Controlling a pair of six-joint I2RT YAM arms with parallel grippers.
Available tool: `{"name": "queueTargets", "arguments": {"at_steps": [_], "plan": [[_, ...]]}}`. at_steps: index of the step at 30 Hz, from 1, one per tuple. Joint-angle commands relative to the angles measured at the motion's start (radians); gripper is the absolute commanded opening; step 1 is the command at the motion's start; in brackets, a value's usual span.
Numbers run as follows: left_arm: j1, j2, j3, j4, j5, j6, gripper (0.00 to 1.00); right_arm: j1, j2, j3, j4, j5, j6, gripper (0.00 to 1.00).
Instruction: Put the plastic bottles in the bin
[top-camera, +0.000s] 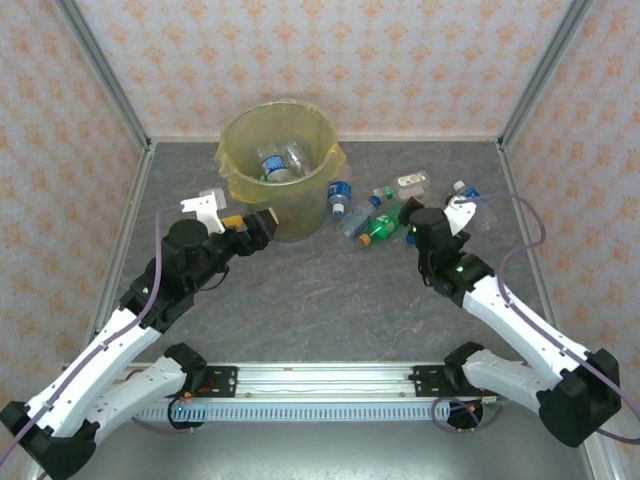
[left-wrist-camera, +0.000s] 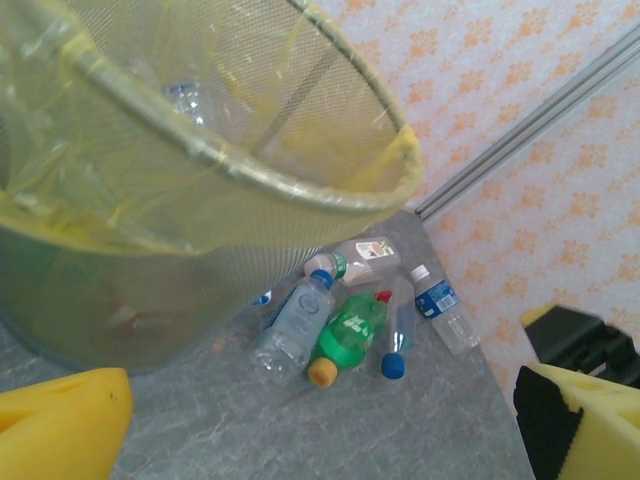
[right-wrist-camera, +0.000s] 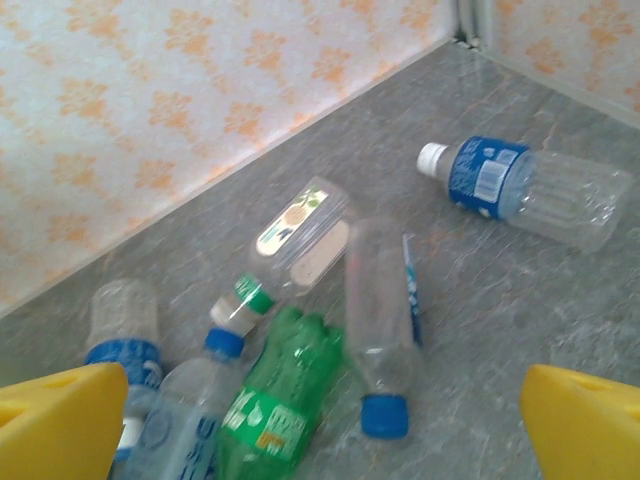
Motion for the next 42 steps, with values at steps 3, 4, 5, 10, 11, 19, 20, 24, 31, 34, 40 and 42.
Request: {"name": "queueTargets", "arguments": {"at_steps": [3, 4, 5, 10, 11, 19, 20, 24, 31, 34, 40, 42], "plan": [[-0.008, -0.089, -0.102, 0.14, 0.075, -0.049, 0.99, -0.145, 0.107, 0.081, 0.02, -0.119, -0.046, 1.0], [-0.01, -0.088, -0.108, 0.138, 0.086, -0.05, 0.99, -0.179, 0.138, 0.1, 0.023, -0.145, -0.049, 1.0], [-0.012, -0.086, -0.114, 0.139, 0.094, -0.049, 0.99, -0.211, 0.158, 0.119, 0.02, -0.165, -0.054, 1.0], [-0.061, -0.107, -0.194, 0.215, 0.106, -0.075, 0.99, -0.364, 0.327, 0.214, 0.024, -0.265, -0.074, 1.0], [-0.072, -0.109, -0.202, 0.218, 0.101, -0.076, 0.99, -0.389, 0.357, 0.23, 0.027, -0.281, -0.074, 1.0], [-0.113, -0.154, -0.238, 0.195, 0.059, -0.076, 0.99, -0.556, 0.624, 0.409, 0.023, -0.391, -0.098, 1.0], [-0.115, -0.158, -0.242, 0.197, 0.059, -0.078, 0.99, -0.565, 0.656, 0.434, 0.02, -0.394, -0.105, 1.0], [-0.116, -0.153, -0.237, 0.183, 0.058, -0.08, 0.99, -0.601, 0.77, 0.523, 0.016, -0.43, -0.129, 1.0], [-0.119, -0.17, -0.221, 0.138, 0.04, -0.074, 0.99, -0.633, 0.903, 0.649, -0.007, -0.483, -0.22, 1.0], [-0.119, -0.182, -0.224, 0.135, 0.034, -0.073, 0.99, -0.641, 0.939, 0.687, -0.046, -0.471, -0.239, 1.0], [-0.119, -0.193, -0.228, 0.129, 0.03, -0.072, 0.99, -0.644, 0.907, 0.62, -0.011, -0.449, -0.267, 1.0], [-0.12, -0.198, -0.23, 0.129, 0.034, -0.073, 0.99, -0.644, 0.907, 0.602, -0.007, -0.443, -0.261, 1.0]]}}
